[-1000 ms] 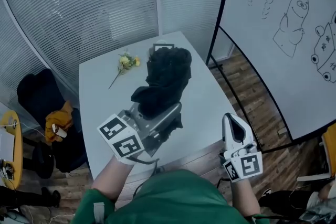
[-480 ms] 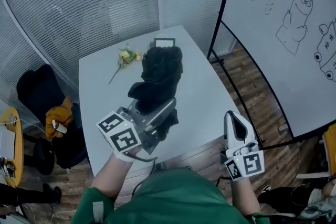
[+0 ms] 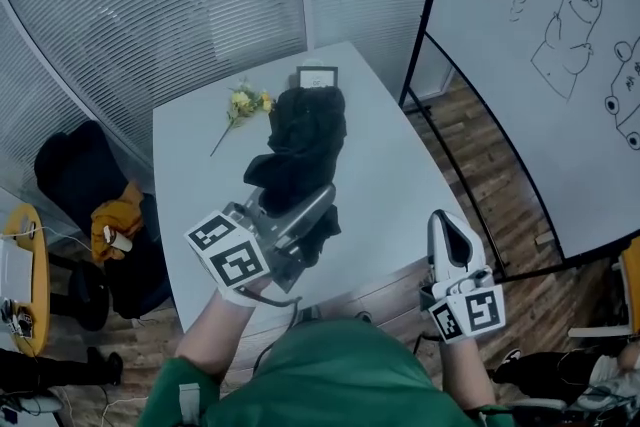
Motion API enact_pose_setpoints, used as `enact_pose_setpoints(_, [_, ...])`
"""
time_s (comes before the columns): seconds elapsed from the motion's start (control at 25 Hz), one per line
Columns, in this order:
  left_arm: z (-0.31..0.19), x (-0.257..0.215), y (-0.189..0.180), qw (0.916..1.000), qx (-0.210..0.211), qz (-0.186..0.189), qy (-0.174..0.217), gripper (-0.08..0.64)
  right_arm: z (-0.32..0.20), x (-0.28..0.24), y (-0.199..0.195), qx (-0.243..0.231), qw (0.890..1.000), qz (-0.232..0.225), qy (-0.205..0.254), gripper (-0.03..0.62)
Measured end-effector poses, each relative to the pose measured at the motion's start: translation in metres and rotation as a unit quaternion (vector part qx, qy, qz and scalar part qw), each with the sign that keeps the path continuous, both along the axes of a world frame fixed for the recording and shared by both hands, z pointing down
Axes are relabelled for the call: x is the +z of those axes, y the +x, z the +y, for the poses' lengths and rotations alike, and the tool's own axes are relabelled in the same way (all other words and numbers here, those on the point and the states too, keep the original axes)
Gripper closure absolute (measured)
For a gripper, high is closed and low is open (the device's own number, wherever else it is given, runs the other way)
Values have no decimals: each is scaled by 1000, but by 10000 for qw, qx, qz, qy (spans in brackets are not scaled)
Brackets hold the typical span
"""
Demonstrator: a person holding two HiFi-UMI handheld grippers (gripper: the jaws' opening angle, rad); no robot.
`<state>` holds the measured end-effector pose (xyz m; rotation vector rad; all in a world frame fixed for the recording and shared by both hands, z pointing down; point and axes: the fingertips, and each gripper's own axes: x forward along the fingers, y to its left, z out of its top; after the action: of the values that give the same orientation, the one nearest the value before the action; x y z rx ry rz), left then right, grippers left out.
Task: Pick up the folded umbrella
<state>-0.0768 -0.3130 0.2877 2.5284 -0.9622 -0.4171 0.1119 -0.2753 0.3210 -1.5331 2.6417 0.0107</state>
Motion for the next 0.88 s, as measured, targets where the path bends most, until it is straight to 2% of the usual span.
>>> enact_pose_setpoints(0.88, [-7,8,-6,9999,105,34,-52,295,-5,3,-10,11,10000,5,-27,590])
